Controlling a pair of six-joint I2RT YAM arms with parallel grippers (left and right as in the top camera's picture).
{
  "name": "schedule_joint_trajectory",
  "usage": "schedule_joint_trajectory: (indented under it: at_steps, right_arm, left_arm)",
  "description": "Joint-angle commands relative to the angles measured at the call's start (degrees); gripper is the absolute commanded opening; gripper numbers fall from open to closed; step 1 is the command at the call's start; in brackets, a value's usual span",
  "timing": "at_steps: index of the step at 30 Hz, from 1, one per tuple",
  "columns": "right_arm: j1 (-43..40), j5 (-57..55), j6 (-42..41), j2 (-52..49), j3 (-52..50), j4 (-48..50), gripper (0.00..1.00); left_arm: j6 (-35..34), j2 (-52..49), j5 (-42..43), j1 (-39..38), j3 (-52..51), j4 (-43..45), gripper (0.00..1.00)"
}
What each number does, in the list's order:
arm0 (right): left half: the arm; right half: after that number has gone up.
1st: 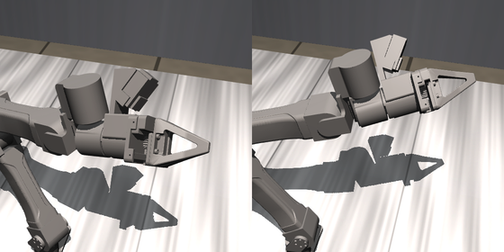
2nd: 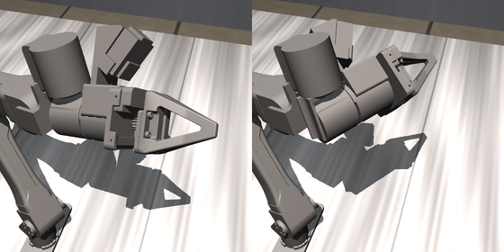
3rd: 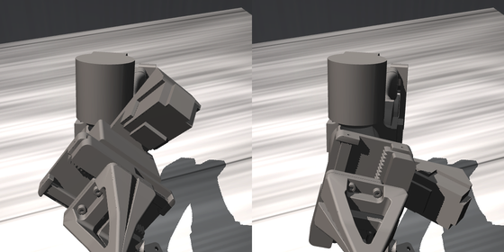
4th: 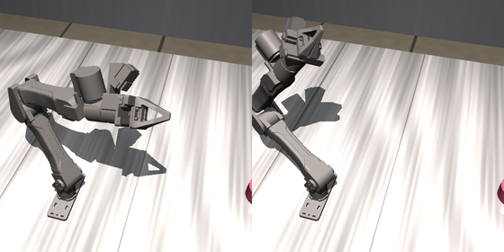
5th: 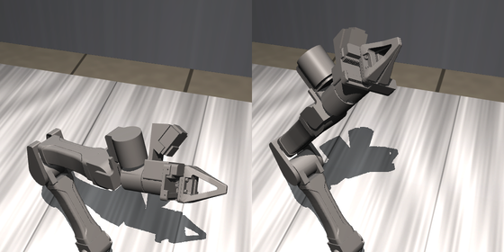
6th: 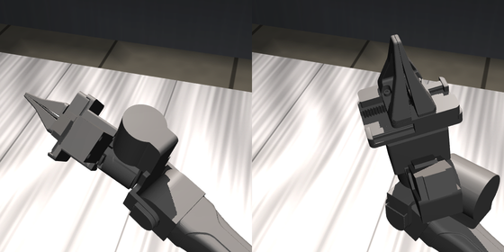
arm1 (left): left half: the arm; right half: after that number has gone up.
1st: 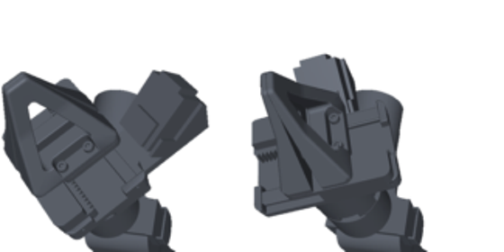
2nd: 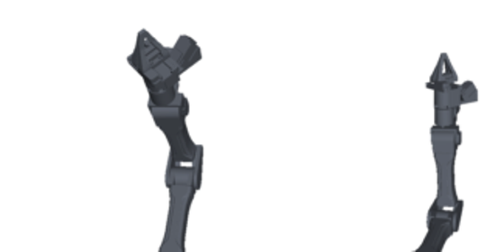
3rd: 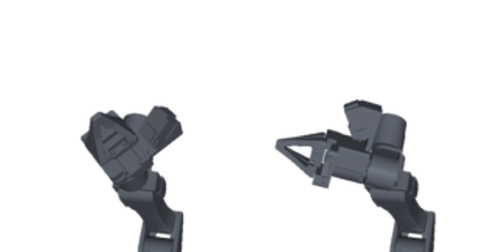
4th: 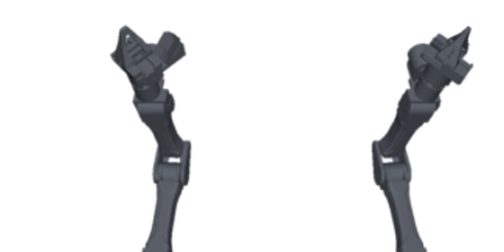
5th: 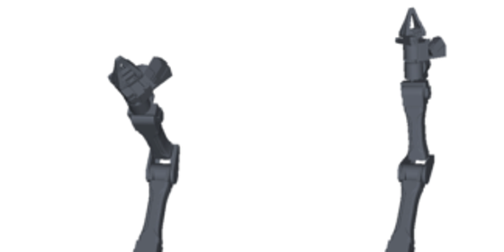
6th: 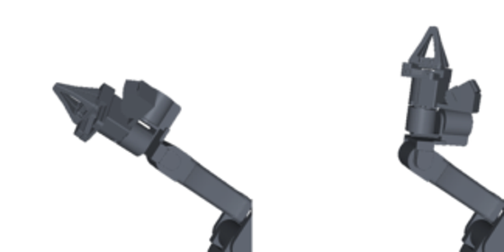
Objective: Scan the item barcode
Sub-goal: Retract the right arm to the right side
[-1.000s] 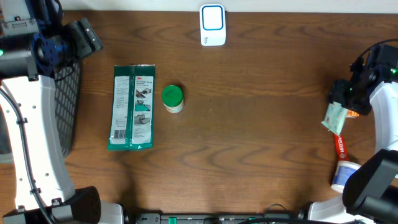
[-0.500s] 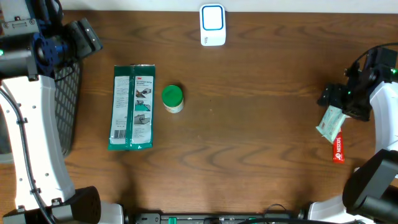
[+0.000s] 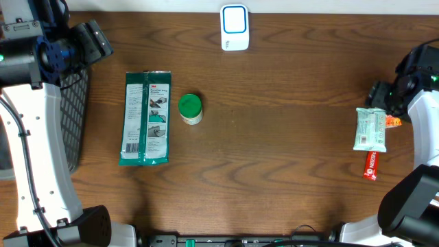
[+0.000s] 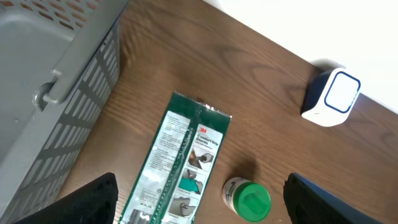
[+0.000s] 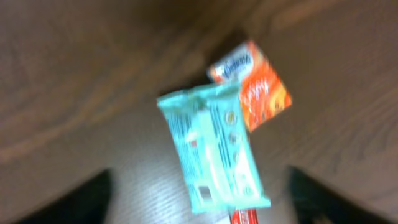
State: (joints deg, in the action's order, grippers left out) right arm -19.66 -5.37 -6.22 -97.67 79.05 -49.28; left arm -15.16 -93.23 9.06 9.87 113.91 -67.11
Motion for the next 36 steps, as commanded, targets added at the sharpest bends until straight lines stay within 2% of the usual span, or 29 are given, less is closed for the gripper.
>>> schedule_joint_trajectory:
  at_steps: [1, 5, 7, 8, 9, 11, 16, 17, 18, 21, 22, 26, 28, 29, 30, 33, 36]
  right_arm:
    - [0.09, -2.29, 0.48, -0.48, -0.24, 0.74, 0.99]
    - [0.2, 1.09, -1.22, -0.5, -0.28, 0.52, 0.99]
    - [-0.59, -4.76, -11.8, 0.07, -0.2, -3.56, 0.92]
    - [-1.46, -9.62, -17.99, 0.5, -0.2, -6.82, 0.91]
    - [-2.95, -14.08, -23.02, 1.01, -0.2, -10.1, 0.95]
    - [-7.23, -17.07, -28.33, 2.25, -0.24, -13.92, 0.95]
    - [-23.76, -14.05, -34.42, 4.46, -1.38, -17.84, 0.79]
    - [-26.4, -14.25, -34.47, 4.46, -1.42, -18.05, 0.73]
    - [-29.44, -14.71, -34.6, 4.44, -1.57, -18.03, 0.61]
    - [-38.53, -15.65, -37.55, 4.44, -1.95, -20.81, 0.42]
    - [-41.16, -15.8, -38.97, 4.44, -2.19, -22.34, 0.4]
    - [-50.69, -18.93, -43.71, 4.44, -4.61, -25.22, 0.42]
    - [-55.04, -22.29, -43.65, 4.44, -6.73, -23.02, 0.35]
    - [-56.83, -22.77, -42.93, 4.44, -8.26, -21.24, 0.25]
    - [-58.69, -20.57, -42.99, 4.33, -10.23, -19.04, 0.03]
    - [-63.32, -13.2, -34.4, 4.17, -18.91, -5.05, 0.01]
    - [-65.18, 0.52, -26.18, 3.06, -27.26, 10.01, 0.02]
  left_arm:
    - [0.48, -0.15, 0.35, 0.2, 0.31, -0.15, 0.85]
    - [0.48, -0.15, 0.35, 0.2, 0.31, -0.15, 0.85]
    - [0.48, -0.15, 0.35, 0.2, 0.31, -0.15, 0.85]
    - [0.48, -0.15, 0.35, 0.2, 0.31, -0.15, 0.85]
    - [0.48, -0.15, 0.35, 0.2, 0.31, -0.17, 0.85]
    - [0.48, -0.15, 0.35, 0.2, 0.31, -0.15, 0.85]
    - [0.48, -0.15, 0.35, 0.2, 0.31, -0.17, 0.85]
    - [0.48, -0.15, 0.35, 0.2, 0.31, -0.15, 0.85]
    - [0.48, -0.15, 0.35, 0.2, 0.31, -0.15, 0.85]
    - [0.48, -0.15, 0.35, 0.2, 0.31, -0.15, 0.85]
    - [0.48, -0.15, 0.35, 0.2, 0.31, -0.15, 0.85]
    - [0.48, -0.15, 0.35, 0.2, 0.31, -0.15, 0.85]
    - [0.48, -0.15, 0.35, 0.2, 0.31, -0.15, 0.85]
    - [0.48, -0.15, 0.35, 0.2, 0.31, -0.15, 0.85]
    - [0.48, -0.15, 0.35, 0.2, 0.31, -0.15, 0.84]
    - [0.48, -0.15, 0.35, 0.2, 0.31, -0.15, 0.85]
    - [0.48, -0.15, 0.35, 0.2, 0.31, -0.15, 0.85]
